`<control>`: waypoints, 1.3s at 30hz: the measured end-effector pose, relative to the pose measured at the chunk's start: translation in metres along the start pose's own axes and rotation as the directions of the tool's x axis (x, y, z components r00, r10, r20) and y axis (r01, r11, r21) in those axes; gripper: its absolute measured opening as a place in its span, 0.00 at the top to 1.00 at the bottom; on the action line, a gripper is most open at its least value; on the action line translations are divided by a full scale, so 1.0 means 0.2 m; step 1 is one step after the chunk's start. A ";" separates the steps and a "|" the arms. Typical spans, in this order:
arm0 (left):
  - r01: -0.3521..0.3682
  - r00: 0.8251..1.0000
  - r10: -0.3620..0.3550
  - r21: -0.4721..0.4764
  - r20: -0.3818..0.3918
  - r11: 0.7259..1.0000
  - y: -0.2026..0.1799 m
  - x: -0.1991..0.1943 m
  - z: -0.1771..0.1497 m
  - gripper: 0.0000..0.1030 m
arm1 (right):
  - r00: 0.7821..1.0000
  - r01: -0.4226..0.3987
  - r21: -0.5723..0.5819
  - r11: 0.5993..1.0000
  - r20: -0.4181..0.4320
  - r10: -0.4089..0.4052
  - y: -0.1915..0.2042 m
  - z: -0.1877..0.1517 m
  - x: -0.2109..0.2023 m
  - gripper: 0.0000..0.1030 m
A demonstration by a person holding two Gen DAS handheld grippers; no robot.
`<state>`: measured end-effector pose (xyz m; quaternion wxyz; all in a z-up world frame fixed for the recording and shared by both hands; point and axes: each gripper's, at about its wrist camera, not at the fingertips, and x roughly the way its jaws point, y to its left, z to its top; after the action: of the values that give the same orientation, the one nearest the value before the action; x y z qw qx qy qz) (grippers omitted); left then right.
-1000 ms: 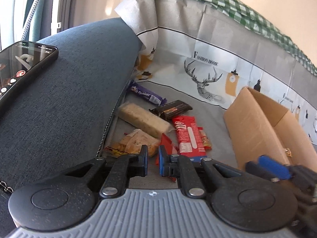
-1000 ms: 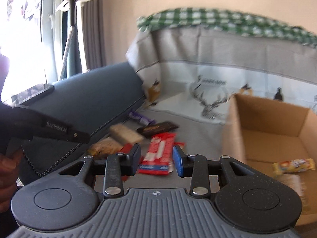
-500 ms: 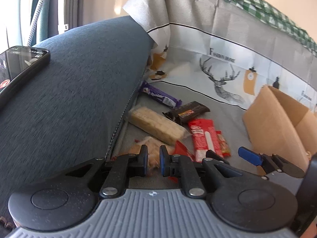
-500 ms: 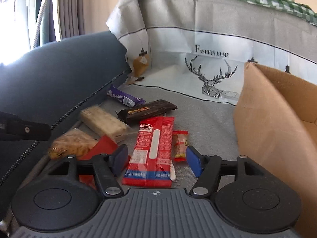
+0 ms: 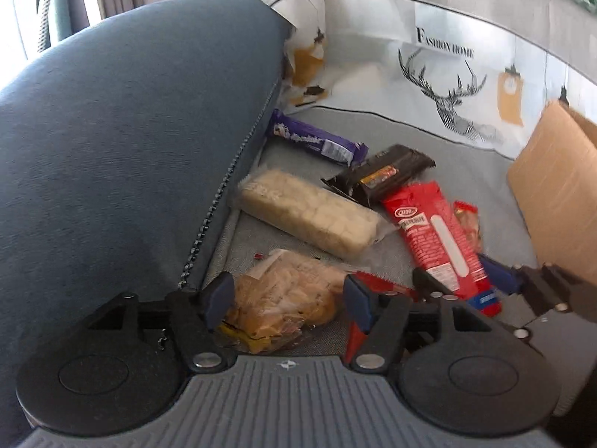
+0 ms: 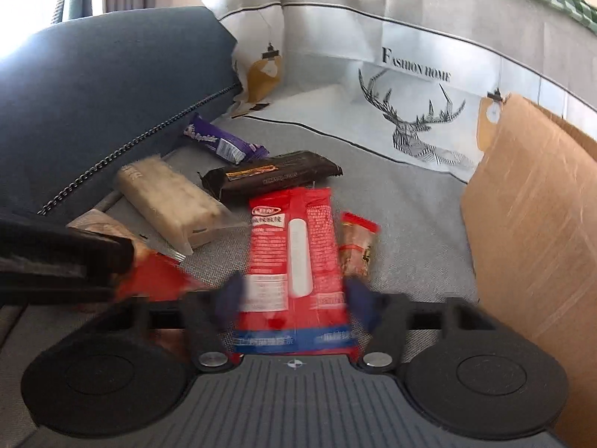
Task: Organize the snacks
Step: 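Grasp the red spicy-strip packet with the right gripper while the left approaches the cracker bag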
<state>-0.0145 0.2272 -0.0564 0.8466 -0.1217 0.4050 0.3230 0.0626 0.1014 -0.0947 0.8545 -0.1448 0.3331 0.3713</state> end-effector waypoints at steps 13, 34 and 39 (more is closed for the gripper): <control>0.043 0.999 -0.043 -0.028 0.015 0.999 0.06 -0.09 -0.02 0.59 | 0.998 -0.059 0.077 0.995 -0.031 0.062 -0.12 -0.05 -0.34 0.54; 0.278 0.932 -0.307 -0.167 -0.192 0.946 0.13 -0.25 -0.14 0.61 | 0.969 -0.149 0.076 0.986 -0.186 0.161 -0.13 -0.33 -0.70 0.51; 0.315 0.914 -0.340 -0.141 -0.223 0.939 0.08 -0.23 -0.16 0.56 | 0.972 -0.157 0.065 0.985 -0.167 0.166 -0.11 -0.32 -0.70 0.37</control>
<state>-0.0664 0.2043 -0.0409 0.8252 -0.2694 0.4629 0.1794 -0.0202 -0.0210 -0.0473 0.7929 -0.1268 0.4255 0.4173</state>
